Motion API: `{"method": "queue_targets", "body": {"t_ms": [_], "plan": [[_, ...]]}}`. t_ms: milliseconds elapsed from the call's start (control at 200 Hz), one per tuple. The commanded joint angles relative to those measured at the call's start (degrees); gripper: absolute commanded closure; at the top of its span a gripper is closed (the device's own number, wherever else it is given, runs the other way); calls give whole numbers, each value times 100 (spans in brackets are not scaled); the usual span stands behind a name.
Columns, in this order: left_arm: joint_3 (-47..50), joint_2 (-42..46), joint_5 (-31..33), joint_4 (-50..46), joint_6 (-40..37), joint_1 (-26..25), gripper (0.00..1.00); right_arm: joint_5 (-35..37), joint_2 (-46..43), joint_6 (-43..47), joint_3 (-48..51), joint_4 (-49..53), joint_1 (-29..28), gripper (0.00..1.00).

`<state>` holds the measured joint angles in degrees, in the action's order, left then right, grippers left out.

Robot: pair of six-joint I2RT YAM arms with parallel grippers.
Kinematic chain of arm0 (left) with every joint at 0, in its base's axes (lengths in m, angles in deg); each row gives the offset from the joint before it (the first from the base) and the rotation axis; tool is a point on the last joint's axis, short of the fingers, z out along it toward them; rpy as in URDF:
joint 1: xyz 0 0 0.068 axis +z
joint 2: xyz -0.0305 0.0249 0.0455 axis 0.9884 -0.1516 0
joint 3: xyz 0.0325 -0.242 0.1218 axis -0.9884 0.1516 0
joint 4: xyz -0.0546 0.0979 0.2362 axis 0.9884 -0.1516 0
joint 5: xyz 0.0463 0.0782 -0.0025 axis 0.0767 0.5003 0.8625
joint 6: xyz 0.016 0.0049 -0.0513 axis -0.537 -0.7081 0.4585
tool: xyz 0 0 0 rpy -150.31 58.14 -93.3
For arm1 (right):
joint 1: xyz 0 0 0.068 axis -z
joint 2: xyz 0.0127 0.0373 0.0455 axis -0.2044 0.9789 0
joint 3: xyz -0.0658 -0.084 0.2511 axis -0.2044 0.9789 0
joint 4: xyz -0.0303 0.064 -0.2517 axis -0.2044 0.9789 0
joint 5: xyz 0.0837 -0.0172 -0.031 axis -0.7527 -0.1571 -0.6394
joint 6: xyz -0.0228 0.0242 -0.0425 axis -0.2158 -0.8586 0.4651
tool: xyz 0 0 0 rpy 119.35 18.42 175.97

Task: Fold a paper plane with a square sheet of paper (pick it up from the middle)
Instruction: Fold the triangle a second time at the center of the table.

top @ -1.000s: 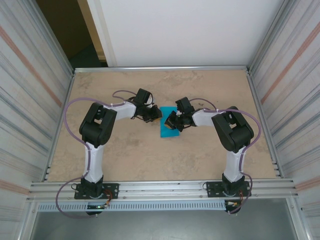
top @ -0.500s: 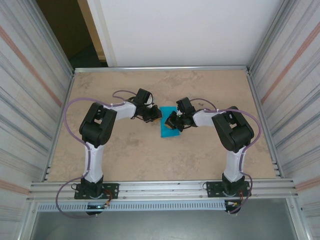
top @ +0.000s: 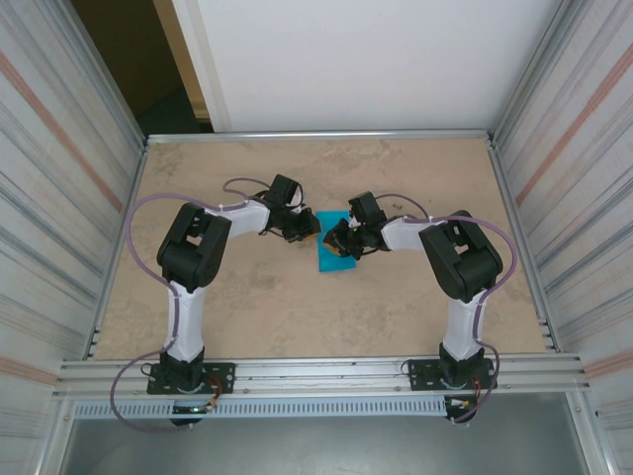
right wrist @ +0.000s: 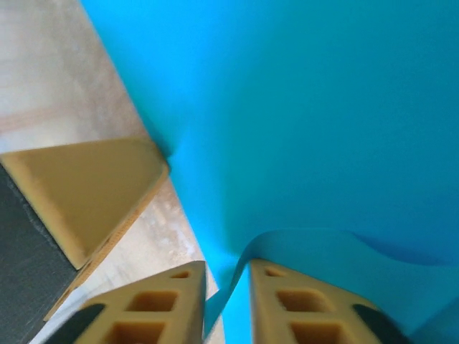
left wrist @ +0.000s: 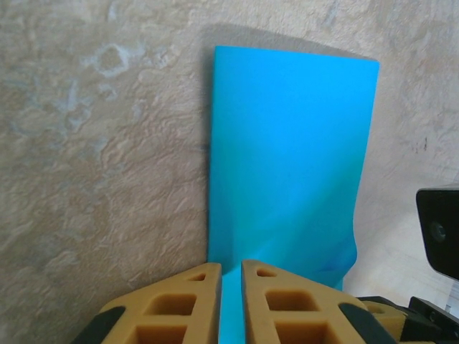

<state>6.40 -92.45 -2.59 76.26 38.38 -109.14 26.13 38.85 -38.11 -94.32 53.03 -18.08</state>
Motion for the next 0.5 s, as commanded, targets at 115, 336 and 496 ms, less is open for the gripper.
{"method": "queue_targets", "body": {"t_ms": [115, 336, 496], "plan": [[-157, 811, 495, -294, -86, 204, 80, 74, 32, 53, 70, 346, 61, 64], [312, 1264, 499, -80, -58, 345, 80, 49, 23, 67, 49, 349, 86, 63], [631, 1400, 277, 157, -151, 123, 87, 80, 52, 131, 51, 415, 86, 77]]}}
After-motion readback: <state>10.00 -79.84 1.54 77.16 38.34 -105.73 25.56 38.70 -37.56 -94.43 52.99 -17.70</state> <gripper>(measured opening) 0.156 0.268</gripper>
